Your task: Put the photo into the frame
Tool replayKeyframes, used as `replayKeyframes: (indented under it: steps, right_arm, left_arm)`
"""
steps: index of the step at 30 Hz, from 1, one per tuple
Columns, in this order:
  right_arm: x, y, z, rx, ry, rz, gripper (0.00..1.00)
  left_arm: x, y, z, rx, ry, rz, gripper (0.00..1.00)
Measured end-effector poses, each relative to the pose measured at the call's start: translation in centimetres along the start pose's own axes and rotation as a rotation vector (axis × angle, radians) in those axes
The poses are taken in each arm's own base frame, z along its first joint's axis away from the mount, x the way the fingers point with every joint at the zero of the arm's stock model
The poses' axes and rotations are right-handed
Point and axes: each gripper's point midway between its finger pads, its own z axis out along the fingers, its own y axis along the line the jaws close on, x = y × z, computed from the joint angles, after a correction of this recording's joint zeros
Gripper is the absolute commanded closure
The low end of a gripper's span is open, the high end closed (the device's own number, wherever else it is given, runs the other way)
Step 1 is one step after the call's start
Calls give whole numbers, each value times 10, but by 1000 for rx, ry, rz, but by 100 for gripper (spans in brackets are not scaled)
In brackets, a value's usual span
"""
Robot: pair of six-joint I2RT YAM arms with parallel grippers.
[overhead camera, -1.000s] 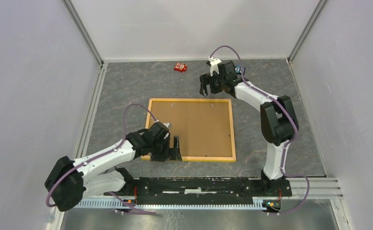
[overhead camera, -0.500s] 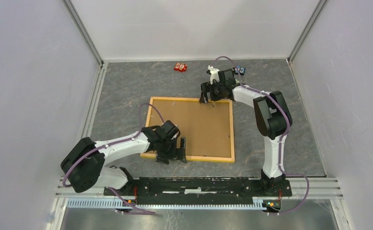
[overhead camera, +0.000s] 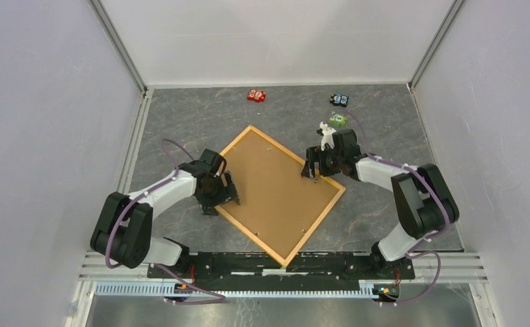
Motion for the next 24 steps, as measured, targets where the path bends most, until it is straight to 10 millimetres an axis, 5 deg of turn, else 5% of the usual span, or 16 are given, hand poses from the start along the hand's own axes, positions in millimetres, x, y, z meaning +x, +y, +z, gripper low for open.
replayKeyframes:
  steps: [6,12,24]
  right_arm:
    - [39,5,-28,25,20,28,18]
    - [56,1,-39,118,75,28,26]
    - [80,-12,-57,289,224,-22,39]
  left_arm:
    - [-24,2,3,-33,-29,-20,16]
    - [-45,-8,6,-32,-84,-7,16]
    - [-51,-10,8,-24,-108,1,17]
